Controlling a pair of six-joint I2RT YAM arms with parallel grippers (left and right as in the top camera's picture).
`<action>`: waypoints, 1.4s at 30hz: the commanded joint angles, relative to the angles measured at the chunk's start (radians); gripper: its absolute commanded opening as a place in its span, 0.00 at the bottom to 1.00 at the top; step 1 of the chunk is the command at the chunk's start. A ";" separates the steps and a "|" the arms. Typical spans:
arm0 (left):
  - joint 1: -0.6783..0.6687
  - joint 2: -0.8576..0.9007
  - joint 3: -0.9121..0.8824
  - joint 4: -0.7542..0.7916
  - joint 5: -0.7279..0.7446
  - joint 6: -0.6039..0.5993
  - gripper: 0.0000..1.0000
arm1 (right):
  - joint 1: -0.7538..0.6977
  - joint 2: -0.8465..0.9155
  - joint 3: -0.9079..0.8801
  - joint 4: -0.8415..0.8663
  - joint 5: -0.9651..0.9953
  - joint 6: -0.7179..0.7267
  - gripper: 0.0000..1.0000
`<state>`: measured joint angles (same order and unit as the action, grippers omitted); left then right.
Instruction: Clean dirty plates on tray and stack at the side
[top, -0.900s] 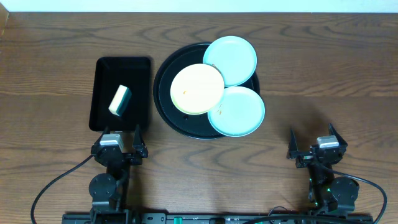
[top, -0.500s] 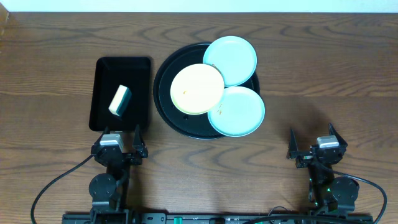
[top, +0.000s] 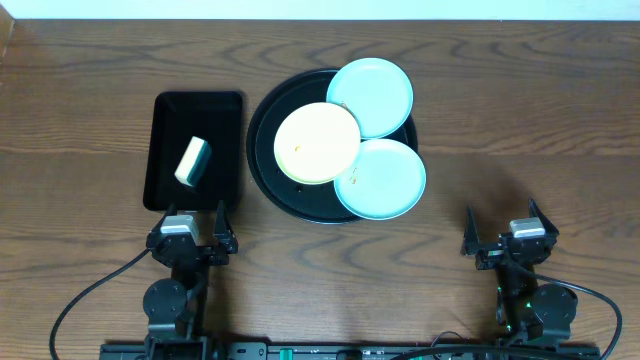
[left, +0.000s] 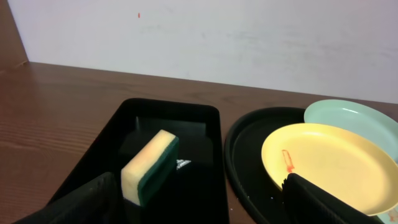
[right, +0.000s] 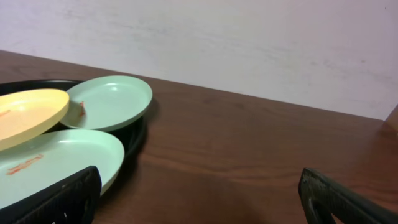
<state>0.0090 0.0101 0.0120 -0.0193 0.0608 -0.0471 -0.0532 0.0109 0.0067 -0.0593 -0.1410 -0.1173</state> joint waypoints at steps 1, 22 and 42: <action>-0.006 -0.006 -0.008 -0.045 0.009 0.017 0.85 | -0.005 -0.004 -0.001 -0.004 -0.002 -0.007 0.99; -0.006 -0.006 -0.008 -0.045 0.009 0.017 0.85 | -0.005 -0.004 -0.001 -0.004 -0.002 -0.007 0.99; -0.006 -0.005 -0.008 -0.048 -0.006 0.018 0.85 | -0.005 -0.004 -0.001 -0.004 -0.002 -0.008 0.99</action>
<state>0.0090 0.0101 0.0120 -0.0196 0.0605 -0.0471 -0.0532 0.0109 0.0063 -0.0593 -0.1410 -0.1169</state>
